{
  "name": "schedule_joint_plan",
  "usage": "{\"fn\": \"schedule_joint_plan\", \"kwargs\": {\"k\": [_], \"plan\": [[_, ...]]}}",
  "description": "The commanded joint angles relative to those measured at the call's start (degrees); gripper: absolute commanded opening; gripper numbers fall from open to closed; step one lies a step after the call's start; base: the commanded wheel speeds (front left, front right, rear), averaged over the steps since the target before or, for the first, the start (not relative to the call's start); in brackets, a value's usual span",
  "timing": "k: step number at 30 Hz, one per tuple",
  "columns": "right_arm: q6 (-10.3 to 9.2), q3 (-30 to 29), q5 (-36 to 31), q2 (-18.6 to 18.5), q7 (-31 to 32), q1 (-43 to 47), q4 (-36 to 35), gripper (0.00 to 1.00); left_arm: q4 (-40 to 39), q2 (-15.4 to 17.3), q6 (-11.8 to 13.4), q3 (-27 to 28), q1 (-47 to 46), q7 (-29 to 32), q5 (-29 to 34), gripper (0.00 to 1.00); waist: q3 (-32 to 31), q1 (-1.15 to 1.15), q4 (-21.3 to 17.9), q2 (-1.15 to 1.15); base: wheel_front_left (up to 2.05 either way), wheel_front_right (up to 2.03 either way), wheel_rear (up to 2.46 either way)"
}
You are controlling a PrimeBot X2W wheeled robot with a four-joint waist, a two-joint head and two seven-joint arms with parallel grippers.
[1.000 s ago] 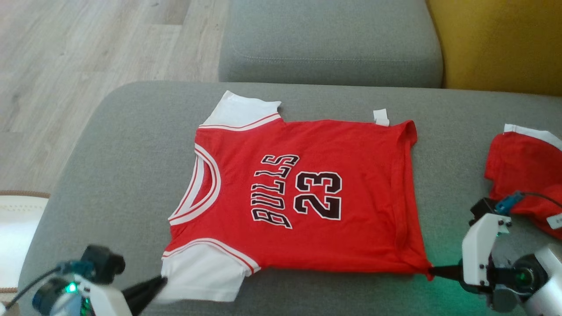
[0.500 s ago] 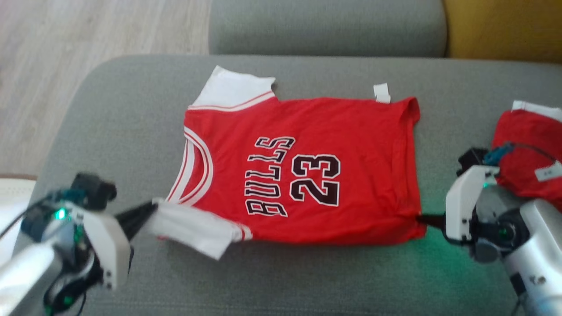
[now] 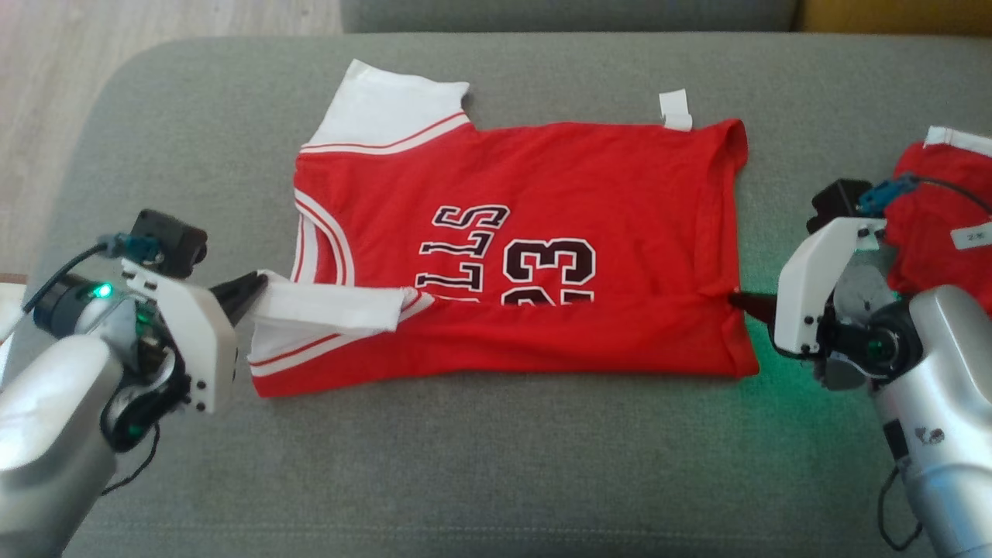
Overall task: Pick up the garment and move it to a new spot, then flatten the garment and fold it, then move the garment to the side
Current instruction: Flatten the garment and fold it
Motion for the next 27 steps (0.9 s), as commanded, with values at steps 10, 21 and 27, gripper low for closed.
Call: {"fn": "schedule_joint_plan", "kwargs": {"k": [10, 21, 27], "plan": [[0.37, 1.6, -1.5, 1.3, -5.6, -5.6, 0.3, 0.00, 6.5, -1.1, -0.3, -1.8, -8.8, -3.0, 0.4, 0.00, 3.1, 0.00, -1.3, 0.00, 0.00, 0.00, 0.00], [0.37, 1.0, -2.1, 2.3, -14.9, -6.7, 2.5, 1.00, 14.3, -5.1, 0.9, -0.5, -12.0, -16.1, 0.1, 1.00, 2.8, 0.00, -1.6, 0.00, 0.00, 0.00, 0.00], [0.37, -1.1, -1.4, 2.6, -28.4, -4.7, 0.8, 1.00, 15.8, -7.9, 4.8, 5.9, -10.8, -25.9, -3.5, 1.00, 0.6, 0.00, -1.3, 0.00, 0.00, 0.00, 0.00]]}}
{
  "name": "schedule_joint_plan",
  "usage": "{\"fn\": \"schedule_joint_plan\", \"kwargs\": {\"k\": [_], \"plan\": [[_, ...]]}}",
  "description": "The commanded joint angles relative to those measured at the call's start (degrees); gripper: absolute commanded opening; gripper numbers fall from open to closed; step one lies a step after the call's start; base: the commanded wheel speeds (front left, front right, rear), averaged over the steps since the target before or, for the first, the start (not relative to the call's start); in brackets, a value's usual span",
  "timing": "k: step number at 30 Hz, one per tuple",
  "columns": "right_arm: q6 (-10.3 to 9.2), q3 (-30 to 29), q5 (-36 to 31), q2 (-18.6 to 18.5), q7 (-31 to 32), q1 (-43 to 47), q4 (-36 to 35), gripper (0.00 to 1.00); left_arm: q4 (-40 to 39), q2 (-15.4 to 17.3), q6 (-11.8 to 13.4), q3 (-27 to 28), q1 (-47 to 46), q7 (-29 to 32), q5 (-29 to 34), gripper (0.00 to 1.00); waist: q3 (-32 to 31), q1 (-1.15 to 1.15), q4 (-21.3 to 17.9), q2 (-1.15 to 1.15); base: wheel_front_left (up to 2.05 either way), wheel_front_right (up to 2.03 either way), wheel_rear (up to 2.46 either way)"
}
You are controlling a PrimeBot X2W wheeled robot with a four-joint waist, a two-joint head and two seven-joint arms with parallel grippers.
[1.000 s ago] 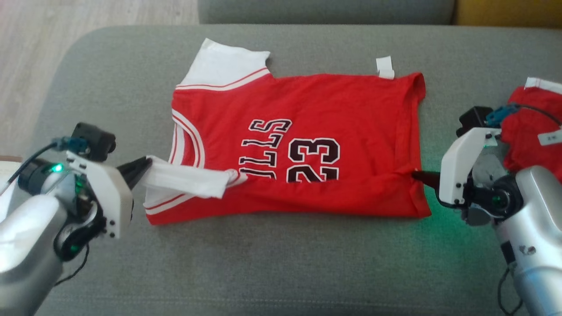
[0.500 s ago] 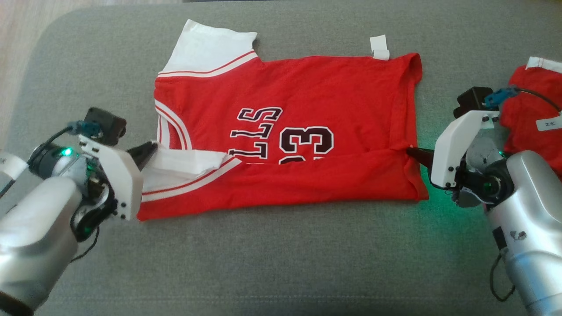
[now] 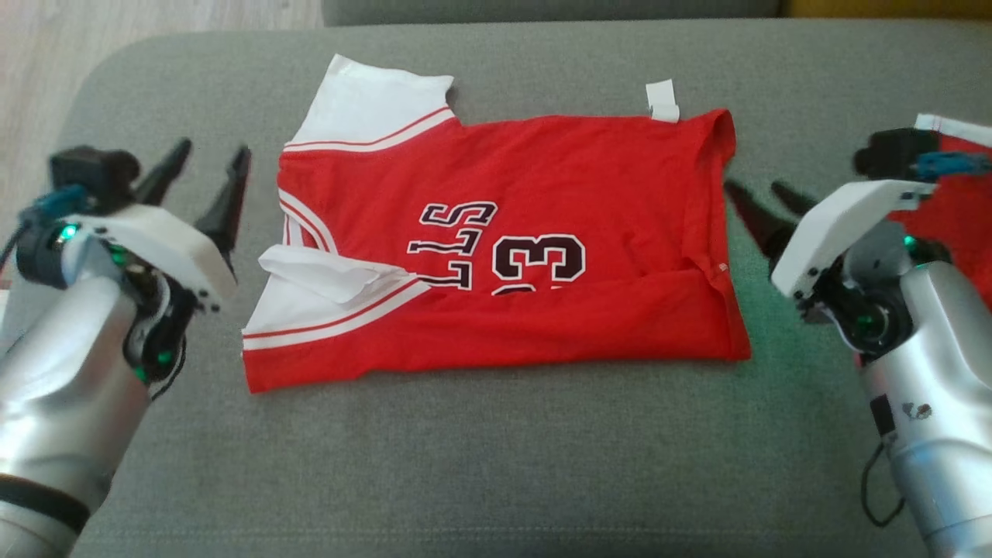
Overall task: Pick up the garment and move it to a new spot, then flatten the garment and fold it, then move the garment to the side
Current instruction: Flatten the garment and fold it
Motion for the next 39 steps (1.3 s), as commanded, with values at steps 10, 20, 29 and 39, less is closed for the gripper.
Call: {"fn": "schedule_joint_plan", "kwargs": {"k": [10, 20, 29, 39], "plan": [[0.37, 0.0, -3.9, -0.2, -24.7, 6.7, -7.0, 1.00, -16.6, -3.1, 8.3, 22.3, 9.8, -3.0, 1.1, 1.00, -4.8, 0.00, 1.2, 0.00, 0.00, 0.00, 0.00], [0.37, -3.1, -13.0, 5.2, -38.8, 18.4, -10.3, 1.00, -33.6, -15.5, 8.7, 35.6, 33.1, -3.0, 15.2, 1.00, -7.1, 0.00, 1.4, 0.00, 0.00, 0.00, 0.00], [0.37, -6.1, -18.6, 9.2, -40.0, 22.0, -12.5, 1.00, -28.5, -20.1, 5.7, 37.3, 38.2, -3.0, 24.0, 1.00, -6.8, 0.00, 0.5, 0.00, 0.00, 0.00, 0.00], [0.37, -7.0, -20.3, 10.1, -38.5, 21.6, -14.7, 1.00, -14.0, -17.3, 6.2, 37.2, 34.3, -0.8, 27.7, 1.00, -4.7, 0.00, -1.5, 0.00, 0.00, 0.00, 0.00]]}}
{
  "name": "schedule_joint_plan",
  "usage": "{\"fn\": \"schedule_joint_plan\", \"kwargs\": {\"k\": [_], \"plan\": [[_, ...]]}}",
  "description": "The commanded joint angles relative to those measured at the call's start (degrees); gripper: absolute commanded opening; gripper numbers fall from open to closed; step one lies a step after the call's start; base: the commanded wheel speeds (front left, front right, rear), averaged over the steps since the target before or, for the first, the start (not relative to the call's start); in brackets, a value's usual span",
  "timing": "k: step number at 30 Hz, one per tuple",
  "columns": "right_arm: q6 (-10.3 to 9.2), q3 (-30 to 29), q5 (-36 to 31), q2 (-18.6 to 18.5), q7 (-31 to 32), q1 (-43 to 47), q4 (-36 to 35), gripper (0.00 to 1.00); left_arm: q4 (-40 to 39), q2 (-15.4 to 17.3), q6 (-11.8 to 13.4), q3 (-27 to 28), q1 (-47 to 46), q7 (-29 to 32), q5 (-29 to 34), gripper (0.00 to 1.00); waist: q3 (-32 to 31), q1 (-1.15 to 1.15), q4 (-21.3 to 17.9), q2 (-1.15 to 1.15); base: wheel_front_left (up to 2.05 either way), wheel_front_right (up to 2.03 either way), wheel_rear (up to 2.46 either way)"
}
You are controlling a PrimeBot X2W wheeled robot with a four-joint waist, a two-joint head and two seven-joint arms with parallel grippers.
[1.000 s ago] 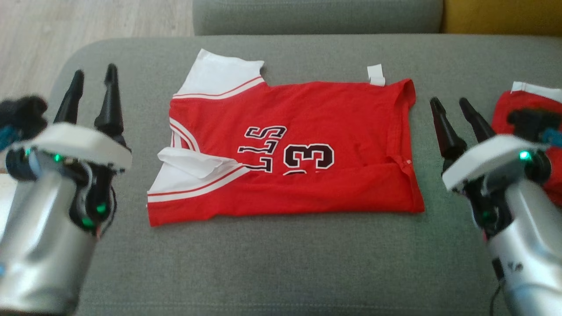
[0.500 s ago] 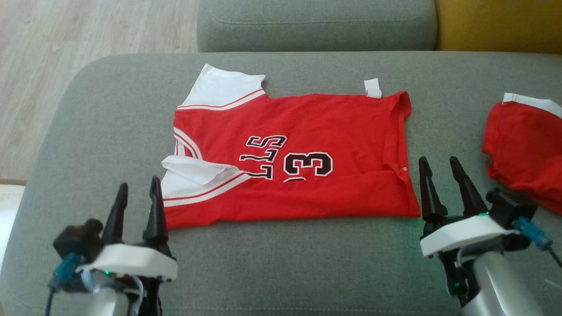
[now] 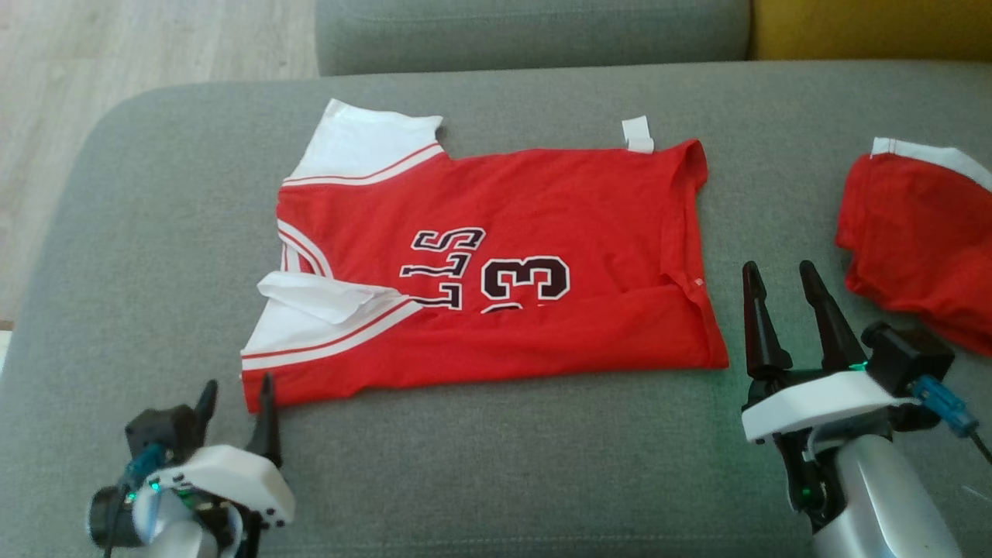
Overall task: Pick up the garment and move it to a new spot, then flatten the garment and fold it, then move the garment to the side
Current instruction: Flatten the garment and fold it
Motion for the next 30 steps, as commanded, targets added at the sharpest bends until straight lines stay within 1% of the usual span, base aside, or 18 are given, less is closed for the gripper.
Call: {"fn": "schedule_joint_plan", "kwargs": {"k": [1, 4, 6, 8, 9, 11, 12, 18, 20, 25, 30], "plan": [[0.37, 0.9, -0.7, 0.4, 0.1, -1.9, -2.4, 1.00, 1.0, 2.2, 0.9, 2.1, -4.1, 0.5, 1.1, 1.00, 0.8, 0.00, -0.6, 0.00, 0.00, 0.00, 0.00], [0.37, 0.8, -1.0, 0.6, 0.3, -2.0, -2.8, 1.00, 4.8, 3.0, 1.7, 2.0, -5.8, 1.4, 1.8, 1.00, 1.7, 0.00, -1.1, 0.00, 0.00, 0.00, 0.00], [0.37, 0.8, -1.2, 0.7, 0.4, -2.0, -3.0, 1.00, 7.2, 3.3, 1.6, 1.8, -6.8, 2.0, 1.8, 1.00, 2.0, 0.00, -1.4, 0.00, 0.00, 0.00, 0.00], [0.37, 0.7, -1.4, 0.8, 0.4, -2.1, -3.1, 1.00, 9.4, 3.4, 1.2, 1.4, -7.6, 2.6, 1.7, 1.00, 2.3, 0.00, -1.6, 0.00, 0.00, 0.00, 0.00], [0.37, 0.5, -1.8, 0.8, 0.4, -2.2, -3.2, 1.00, 11.0, 3.5, 0.4, 0.9, -8.4, 2.5, 1.8, 1.00, 2.4, 0.00, -1.7, 0.00, 0.00, 0.00, 0.00], [0.37, 0.2, -2.2, 0.9, 0.5, -2.3, -3.3, 1.00, 12.3, 3.4, -0.5, 0.4, -9.1, 2.5, 1.6, 1.00, 2.5, 0.00, -1.9, 0.00, 0.00, 0.00, 0.00], [0.37, 0.2, -2.2, 0.9, 0.5, -2.3, -3.3, 1.00, 12.3, 3.4, -0.5, 0.4, -9.1, 2.5, 1.6, 1.00, 2.5, 0.00, -1.9, 0.00, 0.00, 0.00, 0.00], [0.37, -0.7, -3.6, 1.0, 1.0, -2.7, -3.2, 1.00, 15.8, 2.8, -2.4, -1.3, -11.2, 2.6, 1.5, 1.00, 3.0, 0.00, -2.1, 0.00, 0.00, 0.00, 0.00], [0.37, -0.8, -3.8, 1.1, 1.1, -2.8, -3.4, 1.00, 17.1, 2.8, -2.6, -1.7, -11.9, 3.1, 1.6, 1.00, 3.4, 0.00, -2.2, 0.00, 0.00, 0.00, 0.00], [0.37, -1.1, -4.3, 1.2, 1.3, -3.3, -3.9, 1.00, 20.6, 3.1, -1.8, -2.1, -13.7, 4.7, 1.9, 1.00, 4.5, 0.00, -2.4, 0.00, 0.00, 0.00, 0.00], [0.37, -2.0, -4.8, 1.3, 1.3, -3.9, -4.3, 1.00, 23.6, 3.0, -3.4, -3.2, -15.4, 6.4, 1.7, 1.00, 5.3, 0.00, -2.5, 0.00, 0.00, 0.00, 0.00]]}}
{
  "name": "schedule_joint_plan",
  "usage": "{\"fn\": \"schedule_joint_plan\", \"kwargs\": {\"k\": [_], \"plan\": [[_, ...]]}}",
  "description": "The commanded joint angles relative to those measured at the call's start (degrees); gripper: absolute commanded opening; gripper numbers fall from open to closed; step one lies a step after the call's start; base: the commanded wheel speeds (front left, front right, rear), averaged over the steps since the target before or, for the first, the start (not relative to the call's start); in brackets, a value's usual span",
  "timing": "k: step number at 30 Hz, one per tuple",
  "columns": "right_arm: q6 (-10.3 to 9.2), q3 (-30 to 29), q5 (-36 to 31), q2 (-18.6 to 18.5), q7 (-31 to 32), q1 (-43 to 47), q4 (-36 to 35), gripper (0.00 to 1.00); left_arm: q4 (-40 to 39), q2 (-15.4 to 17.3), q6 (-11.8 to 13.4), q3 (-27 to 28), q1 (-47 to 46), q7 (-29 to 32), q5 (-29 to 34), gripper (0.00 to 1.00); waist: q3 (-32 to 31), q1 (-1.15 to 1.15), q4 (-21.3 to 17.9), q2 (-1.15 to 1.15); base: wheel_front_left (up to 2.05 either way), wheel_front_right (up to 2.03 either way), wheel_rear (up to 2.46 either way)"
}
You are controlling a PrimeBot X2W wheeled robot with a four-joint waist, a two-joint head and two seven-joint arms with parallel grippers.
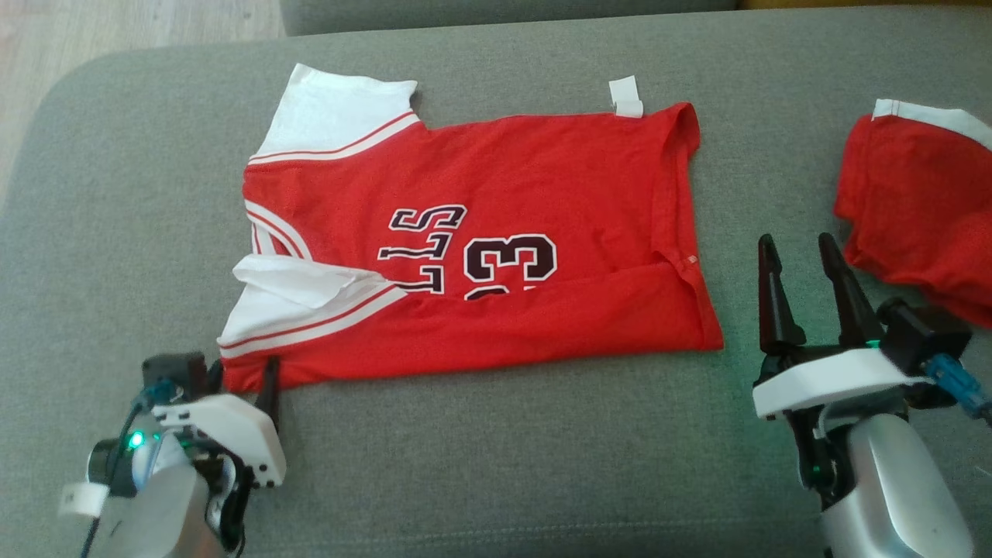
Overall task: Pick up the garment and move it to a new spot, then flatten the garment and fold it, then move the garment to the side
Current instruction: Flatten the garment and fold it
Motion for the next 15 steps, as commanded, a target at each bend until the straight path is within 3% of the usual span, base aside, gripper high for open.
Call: {"fn": "schedule_joint_plan", "kwargs": {"k": [1, 2, 3, 4, 6, 10, 15], "plan": [[0.37, 0.9, -0.4, 0.4, -0.2, -2.2, -2.1, 1.00, 1.6, 1.0, -0.4, 0.7, -0.9, 2.1, 0.0, 1.00, 0.2, 0.00, -0.1, 0.00, 0.00, 0.00, 0.00], [0.37, 0.7, -0.5, 0.4, -0.2, -2.3, -2.2, 1.00, 2.2, 0.9, -1.0, 0.4, -1.2, 2.7, -0.2, 0.94, 0.2, 0.00, -0.1, 0.00, 0.00, 0.00, 0.00], [0.37, 0.5, -0.6, 0.4, -0.2, -2.4, -2.2, 1.00, 2.7, 0.9, -1.5, 0.2, -1.5, 3.1, -0.2, 0.21, 0.2, 0.00, -0.1, 0.00, 0.00, 0.00, 0.00], [0.37, 0.4, -0.7, 0.4, -0.2, -2.5, -2.3, 1.00, 3.0, 0.8, -1.9, 0.0, -1.7, 3.0, -0.3, 0.00, 0.2, 0.00, -0.1, 0.00, 0.00, 0.00, 0.00], [0.37, -0.1, -0.8, 0.5, -0.2, -2.6, -2.3, 1.00, 2.8, 0.9, -1.9, 0.2, -2.3, 1.2, -0.5, 0.00, 0.1, 0.00, 0.0, 0.00, 0.00, 0.00, 0.00], [0.37, -1.5, -1.1, 0.5, 0.1, -2.2, -1.7, 1.00, 0.3, 0.9, 0.4, 1.8, -3.5, -4.7, -0.8, 0.00, -0.5, 0.00, 0.8, 0.00, 0.00, 0.00, 0.00], [0.37, -0.9, 0.2, 0.6, 3.6, -1.2, 1.4, 1.00, -6.6, 0.5, 1.7, 2.9, -3.0, -6.8, -0.3, 0.00, -1.4, 0.00, 2.5, 0.00, 0.00, 0.00, 0.00]]}}
